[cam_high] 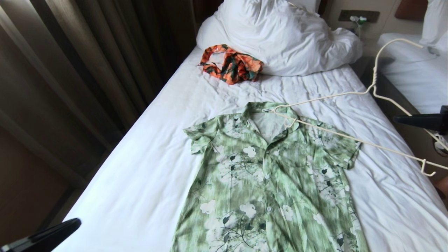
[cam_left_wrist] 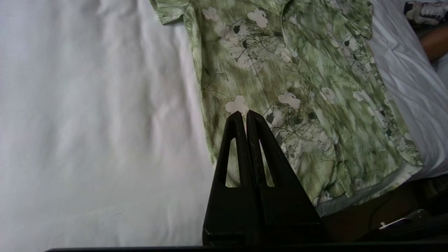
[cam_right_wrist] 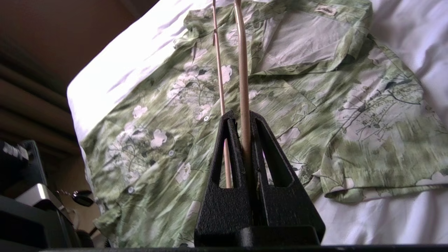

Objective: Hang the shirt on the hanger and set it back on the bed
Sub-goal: Lift the shirt and hanger

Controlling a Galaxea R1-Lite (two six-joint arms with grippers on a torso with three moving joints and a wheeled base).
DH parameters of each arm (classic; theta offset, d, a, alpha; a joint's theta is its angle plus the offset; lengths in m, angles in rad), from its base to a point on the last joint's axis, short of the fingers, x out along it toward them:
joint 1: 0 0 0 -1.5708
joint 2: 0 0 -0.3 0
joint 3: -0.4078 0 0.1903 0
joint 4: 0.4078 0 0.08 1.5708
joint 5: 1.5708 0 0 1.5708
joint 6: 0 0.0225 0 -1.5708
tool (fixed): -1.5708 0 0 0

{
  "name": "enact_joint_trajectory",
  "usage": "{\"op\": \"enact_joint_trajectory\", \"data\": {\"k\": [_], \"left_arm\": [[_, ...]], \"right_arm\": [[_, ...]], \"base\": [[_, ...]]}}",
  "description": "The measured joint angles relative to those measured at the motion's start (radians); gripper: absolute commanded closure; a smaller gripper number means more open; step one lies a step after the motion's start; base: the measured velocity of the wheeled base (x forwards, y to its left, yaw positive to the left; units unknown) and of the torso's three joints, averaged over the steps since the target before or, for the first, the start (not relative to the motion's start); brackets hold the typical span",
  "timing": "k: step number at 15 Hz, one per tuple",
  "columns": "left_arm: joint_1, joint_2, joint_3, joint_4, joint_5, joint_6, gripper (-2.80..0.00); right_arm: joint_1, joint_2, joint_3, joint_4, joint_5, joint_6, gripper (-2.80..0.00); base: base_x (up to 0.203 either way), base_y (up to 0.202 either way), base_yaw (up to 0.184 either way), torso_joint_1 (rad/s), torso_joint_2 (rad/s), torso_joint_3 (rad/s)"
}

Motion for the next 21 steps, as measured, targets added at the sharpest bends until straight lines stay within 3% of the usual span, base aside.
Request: {"op": "enact_joint_trajectory", "data": {"k": [1,4,8,11,15,21], "left_arm": [[-0.016,0.119,-0.034,-0.052,-0.029,-0.018,0.00],[-0.086,0.471,-0.144,-0.200,-0.066,-0.054,0.00],[-0.202,0.903,-0.377,-0.368,-0.045,-0.078,0.00],[-0.282,1.160,-0.628,-0.416,-0.009,-0.088,0.00],[-0.373,1.439,-0.942,-0.425,0.092,-0.090,0.00],[-0.498,1.700,-1.293,-0.424,0.346,-0.090,0.00]], "right_arm": [[-0.015,0.001,-0.021,-0.002,-0.001,0.053,0.00],[-0.028,0.011,-0.064,0.002,-0.009,0.079,0.00],[-0.033,0.030,-0.077,0.007,-0.008,0.117,0.00],[-0.038,0.038,-0.064,-0.002,-0.007,0.158,0.00],[-0.052,0.055,-0.049,-0.015,-0.006,0.159,0.00],[-0.102,0.079,-0.046,-0.030,-0.007,0.160,0.00]], "base": [[0.000,0.000,0.000,0.000,0.00,0.000],[0.000,0.000,0.000,0.000,0.00,0.000],[0.000,0.000,0.000,0.000,0.00,0.000],[0.000,0.000,0.000,0.000,0.00,0.000],[0.000,0.000,0.000,0.000,0.00,0.000],[0.000,0.000,0.000,0.000,0.00,0.000]]}}
